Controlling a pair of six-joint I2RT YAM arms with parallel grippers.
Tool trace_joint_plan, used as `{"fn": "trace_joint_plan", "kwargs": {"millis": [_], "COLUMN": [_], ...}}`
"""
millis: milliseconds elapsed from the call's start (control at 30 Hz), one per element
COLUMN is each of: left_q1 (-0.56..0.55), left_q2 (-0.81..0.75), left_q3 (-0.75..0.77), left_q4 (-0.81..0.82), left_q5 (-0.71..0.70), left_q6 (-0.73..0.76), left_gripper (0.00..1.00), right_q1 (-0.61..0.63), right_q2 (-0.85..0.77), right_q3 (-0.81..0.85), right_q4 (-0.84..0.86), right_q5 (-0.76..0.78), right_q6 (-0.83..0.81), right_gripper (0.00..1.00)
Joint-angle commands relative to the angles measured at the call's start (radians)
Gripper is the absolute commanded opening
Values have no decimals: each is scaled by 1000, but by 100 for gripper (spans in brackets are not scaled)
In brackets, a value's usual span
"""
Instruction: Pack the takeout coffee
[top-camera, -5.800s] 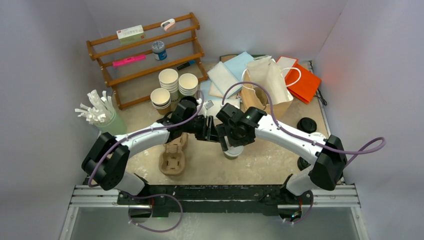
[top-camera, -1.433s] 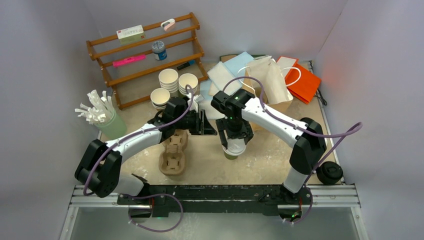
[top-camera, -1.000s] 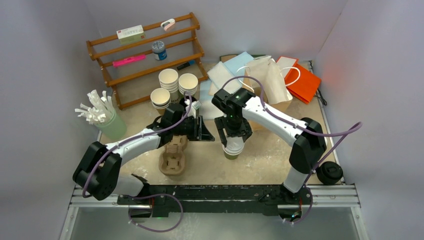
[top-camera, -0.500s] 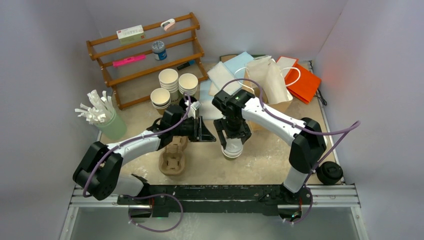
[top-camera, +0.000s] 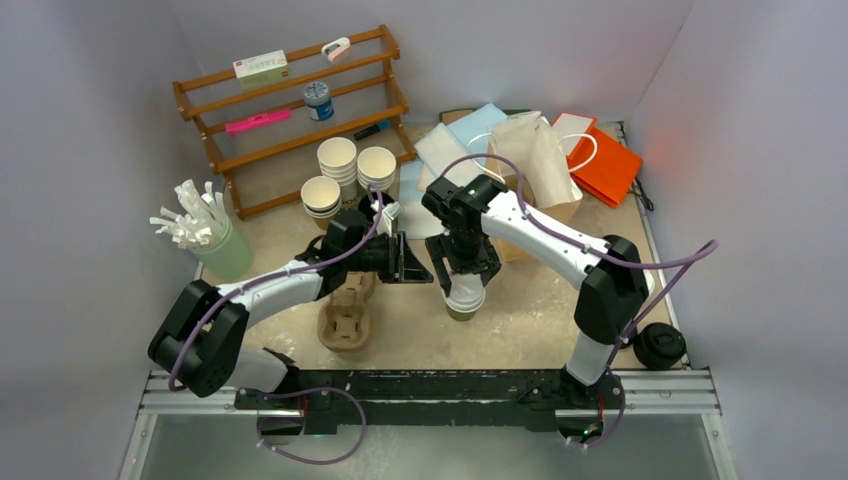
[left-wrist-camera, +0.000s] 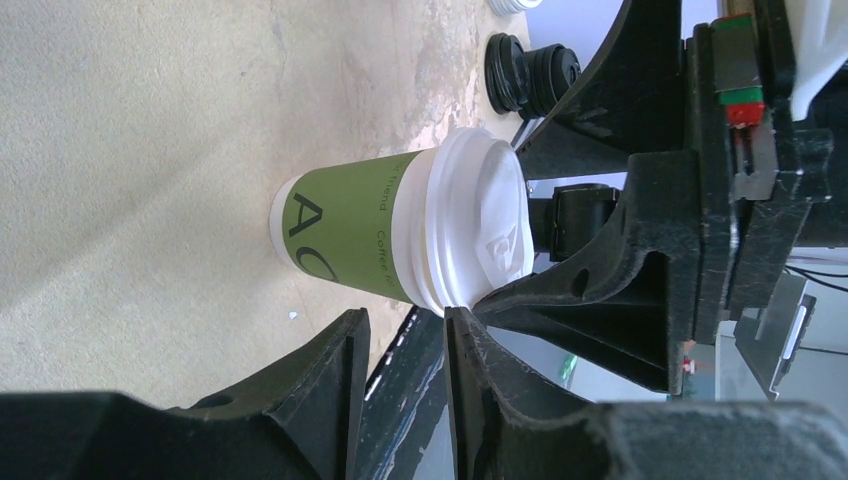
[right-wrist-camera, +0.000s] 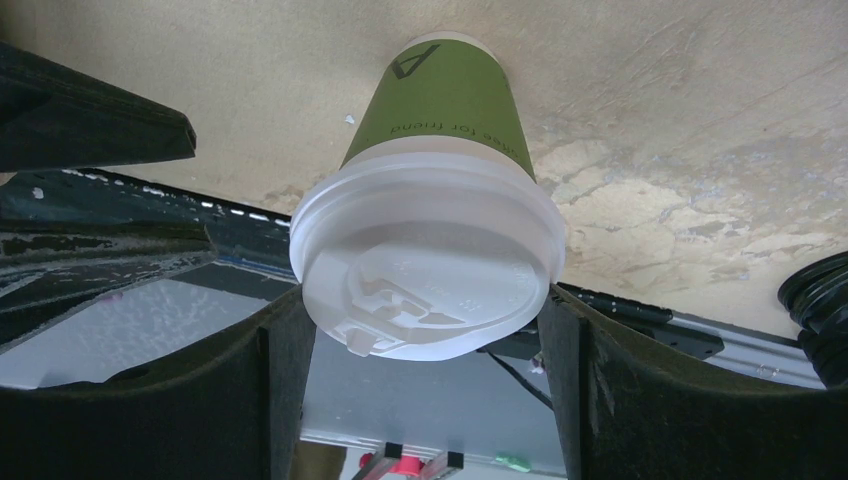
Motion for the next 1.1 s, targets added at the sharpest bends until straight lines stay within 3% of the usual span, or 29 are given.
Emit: {"fn": "trace_joint_plan", "kwargs": {"millis": [0, 1067], "left_q1": [1, -55], "left_q2": [4, 99], "left_q3": [-12, -9], "left_q4": [57, 145], "left_q5": [26, 46], "left_q6": [-7, -55], "left_gripper": [35, 34], "right_q1": [-4, -4], "right_q2": [-23, 3], "right_q3": [-19, -72], "right_q4": [-13, 38], "right_q5": [10, 6], "right_q6": [1, -6], "right_gripper": [79, 81]}}
